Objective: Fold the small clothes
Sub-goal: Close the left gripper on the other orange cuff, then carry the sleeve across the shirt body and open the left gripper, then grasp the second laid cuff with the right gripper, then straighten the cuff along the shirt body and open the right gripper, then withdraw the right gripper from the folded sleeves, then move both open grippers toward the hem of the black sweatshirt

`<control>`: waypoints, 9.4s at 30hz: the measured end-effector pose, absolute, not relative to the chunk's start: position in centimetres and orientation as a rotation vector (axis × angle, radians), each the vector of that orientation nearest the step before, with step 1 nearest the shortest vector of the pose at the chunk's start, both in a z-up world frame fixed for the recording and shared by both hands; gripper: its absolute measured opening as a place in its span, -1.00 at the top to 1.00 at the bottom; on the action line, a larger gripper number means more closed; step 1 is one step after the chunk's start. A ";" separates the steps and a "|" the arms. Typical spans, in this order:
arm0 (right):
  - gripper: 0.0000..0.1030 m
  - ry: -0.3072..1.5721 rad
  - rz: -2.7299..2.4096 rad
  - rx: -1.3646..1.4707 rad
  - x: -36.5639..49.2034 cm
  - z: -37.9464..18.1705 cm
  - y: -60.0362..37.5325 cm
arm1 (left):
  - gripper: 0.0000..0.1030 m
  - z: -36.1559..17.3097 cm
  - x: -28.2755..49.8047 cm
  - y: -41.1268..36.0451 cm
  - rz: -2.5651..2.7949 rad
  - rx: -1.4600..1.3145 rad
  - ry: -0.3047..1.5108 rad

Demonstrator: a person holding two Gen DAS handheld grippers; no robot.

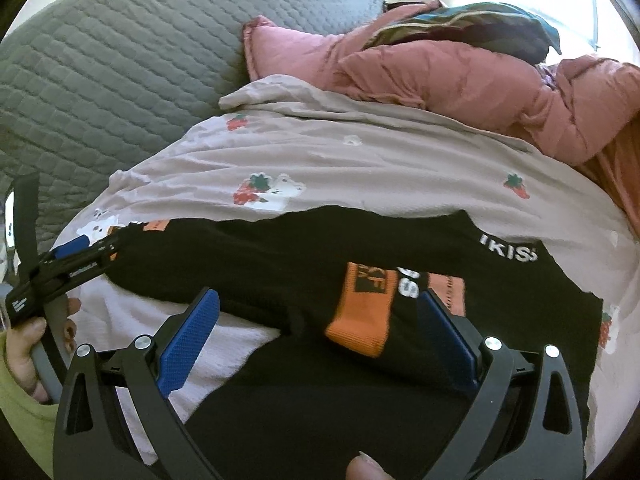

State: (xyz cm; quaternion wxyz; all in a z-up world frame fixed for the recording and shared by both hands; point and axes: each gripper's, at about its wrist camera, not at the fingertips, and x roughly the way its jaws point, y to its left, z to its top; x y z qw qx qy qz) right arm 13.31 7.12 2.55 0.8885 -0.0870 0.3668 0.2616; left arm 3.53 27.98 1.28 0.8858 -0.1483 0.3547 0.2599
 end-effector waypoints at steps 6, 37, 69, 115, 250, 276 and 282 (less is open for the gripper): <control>-0.91 0.762 0.577 -0.207 13.3 2.0 9.1 | -0.81 0.6 3.7 28.8 0.575 -0.311 0.753; -0.91 0.861 0.586 -0.116 13.9 -2.6 8.6 | 0.83 -1.3 3.2 32.9 0.527 -0.501 0.710; -0.91 0.803 0.320 0.207 13.9 -0.3 -11.5 | 0.85 4.2 7.8 10.2 -0.054 -0.290 0.622; 0.59 0.870 0.543 0.010 13.2 -5.0 2.4 | -0.16 0.5 7.6 18.7 0.238 -0.330 0.620; -0.69 0.797 0.182 0.048 13.7 0.3 -20.1 | -0.81 2.6 10.4 8.2 0.098 -0.170 0.838; -0.76 0.646 0.295 0.020 6.2 5.5 -21.0 | -0.81 7.1 2.4 9.1 0.140 -0.179 0.736; -0.76 0.650 0.317 0.005 4.5 5.2 -21.5 | -0.81 7.2 0.9 8.8 0.139 -0.173 0.729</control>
